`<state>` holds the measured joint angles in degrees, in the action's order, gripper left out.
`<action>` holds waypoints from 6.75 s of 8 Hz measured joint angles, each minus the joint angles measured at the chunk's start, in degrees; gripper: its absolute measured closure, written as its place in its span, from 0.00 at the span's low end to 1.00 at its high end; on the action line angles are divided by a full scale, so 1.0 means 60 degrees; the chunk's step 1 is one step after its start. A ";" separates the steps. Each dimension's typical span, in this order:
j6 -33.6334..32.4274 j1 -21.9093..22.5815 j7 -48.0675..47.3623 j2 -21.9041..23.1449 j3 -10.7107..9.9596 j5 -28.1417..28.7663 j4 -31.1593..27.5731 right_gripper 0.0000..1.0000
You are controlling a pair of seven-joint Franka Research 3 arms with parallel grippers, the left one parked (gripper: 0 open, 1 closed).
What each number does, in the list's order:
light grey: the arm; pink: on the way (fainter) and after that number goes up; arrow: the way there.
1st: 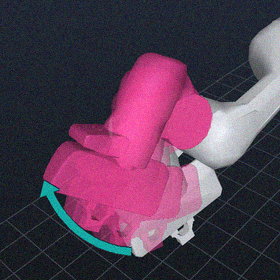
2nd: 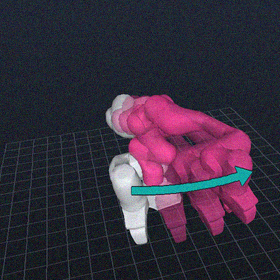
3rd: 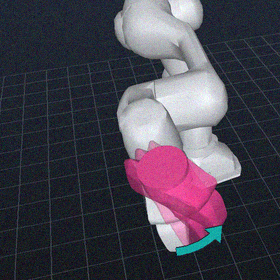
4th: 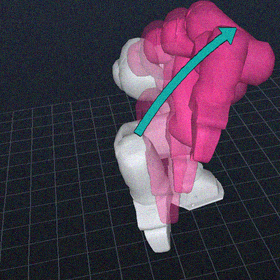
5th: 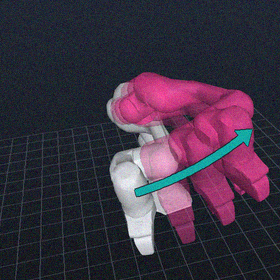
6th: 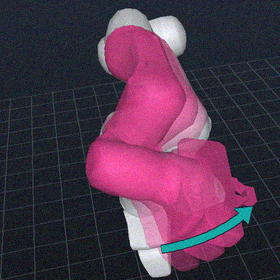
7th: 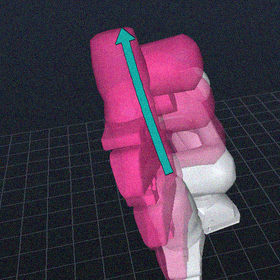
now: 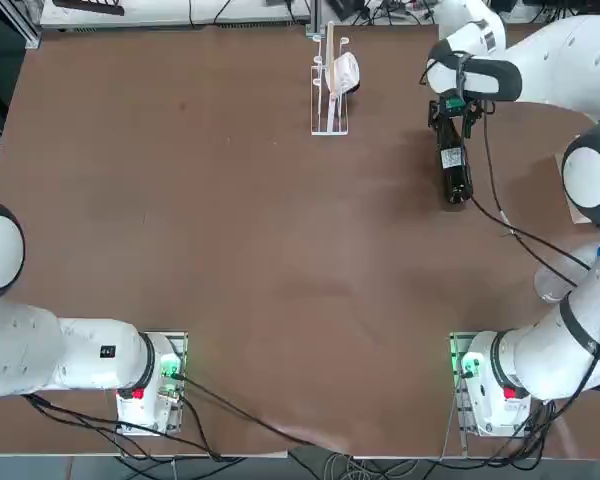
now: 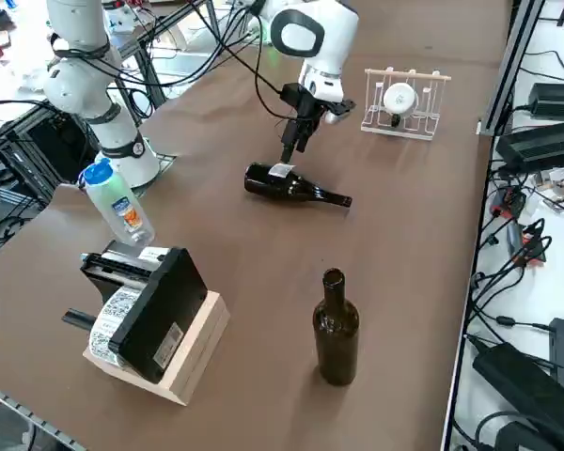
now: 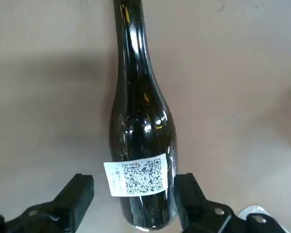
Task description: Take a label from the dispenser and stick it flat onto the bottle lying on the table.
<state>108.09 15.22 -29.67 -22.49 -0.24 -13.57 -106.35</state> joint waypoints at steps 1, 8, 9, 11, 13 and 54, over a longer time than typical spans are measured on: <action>-0.0087 -0.0002 0.0000 -0.0012 -0.0004 0.0000 0.0071 0.00; -0.0529 -0.0040 0.0000 -0.0116 -0.0167 0.0000 -0.0010 0.00; -0.0616 -0.0040 0.0000 -0.0119 -0.0173 -0.0003 -0.0082 0.00; -0.0682 -0.0040 0.0000 -0.0120 -0.0196 -0.0025 -0.0247 0.00; -0.0689 -0.0040 0.0000 -0.0125 -0.0250 -0.0031 -0.0431 0.00; -0.3905 -0.3444 0.3828 0.3394 0.0230 0.2504 0.3326 0.00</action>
<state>84.66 -5.44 -6.70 -2.13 1.14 1.45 -86.39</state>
